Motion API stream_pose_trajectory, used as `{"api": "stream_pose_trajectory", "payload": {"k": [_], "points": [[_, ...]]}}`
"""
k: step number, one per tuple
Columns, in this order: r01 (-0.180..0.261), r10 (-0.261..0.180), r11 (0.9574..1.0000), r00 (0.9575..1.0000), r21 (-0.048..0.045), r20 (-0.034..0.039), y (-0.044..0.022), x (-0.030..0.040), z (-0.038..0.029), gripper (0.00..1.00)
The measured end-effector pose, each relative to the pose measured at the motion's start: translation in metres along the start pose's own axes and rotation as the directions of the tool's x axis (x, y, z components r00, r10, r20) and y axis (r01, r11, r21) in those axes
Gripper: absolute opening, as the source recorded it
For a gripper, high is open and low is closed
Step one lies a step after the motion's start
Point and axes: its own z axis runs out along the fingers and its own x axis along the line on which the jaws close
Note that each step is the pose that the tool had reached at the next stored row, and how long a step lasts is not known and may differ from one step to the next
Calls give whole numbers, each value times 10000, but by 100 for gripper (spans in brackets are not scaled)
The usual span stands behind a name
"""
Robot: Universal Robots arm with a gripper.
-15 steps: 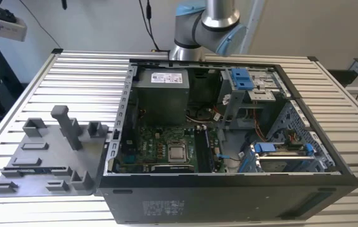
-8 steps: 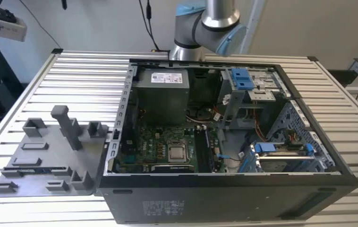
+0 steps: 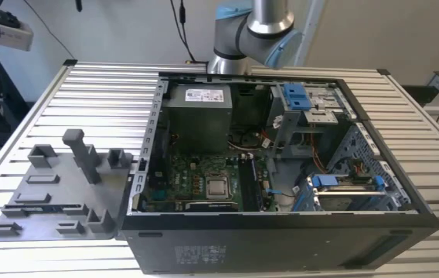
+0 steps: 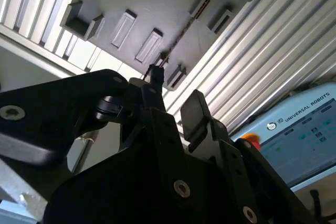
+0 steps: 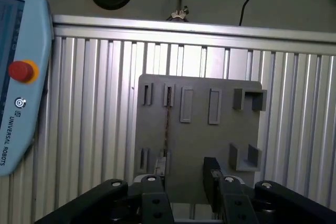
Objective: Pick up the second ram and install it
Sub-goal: 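Pick up the second ram and move it above second insertion slot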
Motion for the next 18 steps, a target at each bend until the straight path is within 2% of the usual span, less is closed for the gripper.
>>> {"api": "stream_pose_trajectory", "payload": {"k": [4,14,18], "points": [[0,0,10000,10000,1,0,0,-2,22,42],[-20,20,10000,10000,8,1,2,-11,160,42],[-26,26,10000,10000,49,37,7,-11,216,42]]}}
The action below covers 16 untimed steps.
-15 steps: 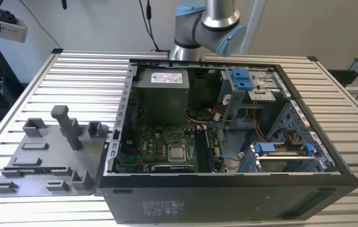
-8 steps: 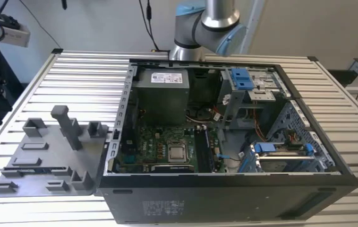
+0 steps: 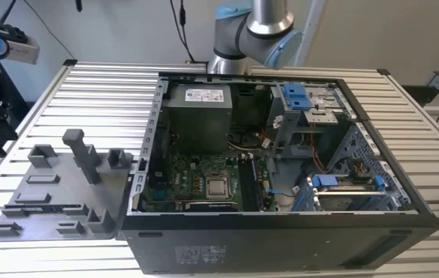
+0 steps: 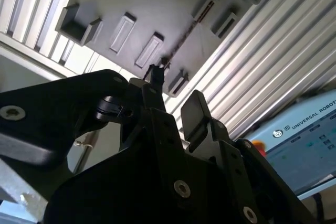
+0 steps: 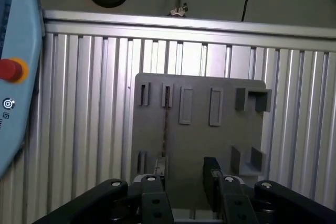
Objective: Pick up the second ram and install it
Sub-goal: 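Pick up the second ram and move it above second insertion slot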
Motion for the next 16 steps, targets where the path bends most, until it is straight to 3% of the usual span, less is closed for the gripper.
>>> {"api": "stream_pose_trajectory", "payload": {"k": [3,8,12,16], "points": [[-2,2,10000,10000,10,4,-1,0,20,42],[1,-1,9999,10000,140,0,17,-10,57,42],[1,-1,9999,10000,157,-2,32,-12,91,42],[2,-4,9999,9999,165,112,34,-13,120,42]]}}
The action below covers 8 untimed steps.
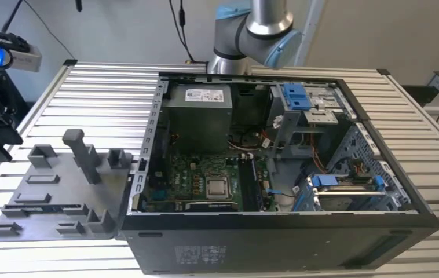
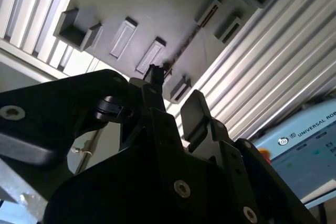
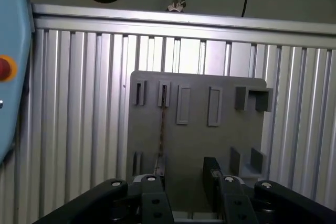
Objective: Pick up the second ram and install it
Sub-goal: 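Pick up the second ram and move it above second insertion slot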
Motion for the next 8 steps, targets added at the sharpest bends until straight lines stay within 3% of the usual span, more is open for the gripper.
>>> {"api": "stream_pose_trajectory", "payload": {"k": [1,4,8], "points": [[-1,1,10000,10000,-12,0,0,0,8,42],[-7,7,9997,10000,-254,10,0,1,22,42],[-7,8,9996,10000,-278,11,-1,3,82,42]]}}
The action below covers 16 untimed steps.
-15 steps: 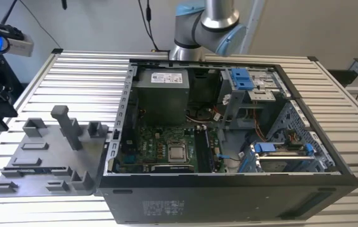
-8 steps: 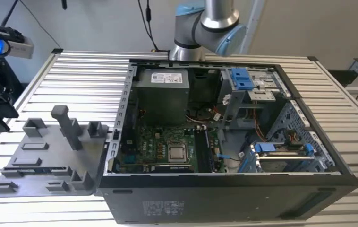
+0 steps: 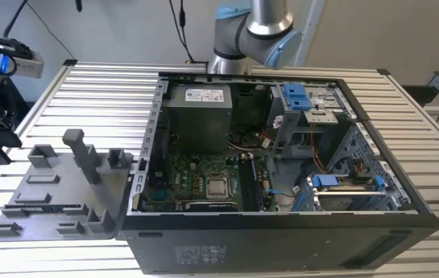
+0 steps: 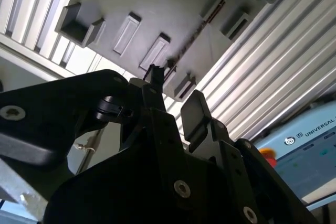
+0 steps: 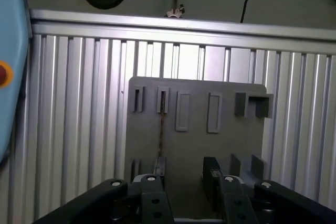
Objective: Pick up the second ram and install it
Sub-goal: 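Pick up the second ram and move it above second insertion slot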
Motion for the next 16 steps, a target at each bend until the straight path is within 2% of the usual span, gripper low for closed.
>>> {"api": "stream_pose_trajectory", "payload": {"k": [7,11,16], "points": [[1,-1,10000,10000,-5,-15,-1,1,15,42],[0,0,10000,10000,-6,-19,-2,2,58,42],[0,0,10000,10000,-6,-20,-5,4,144,42]]}}
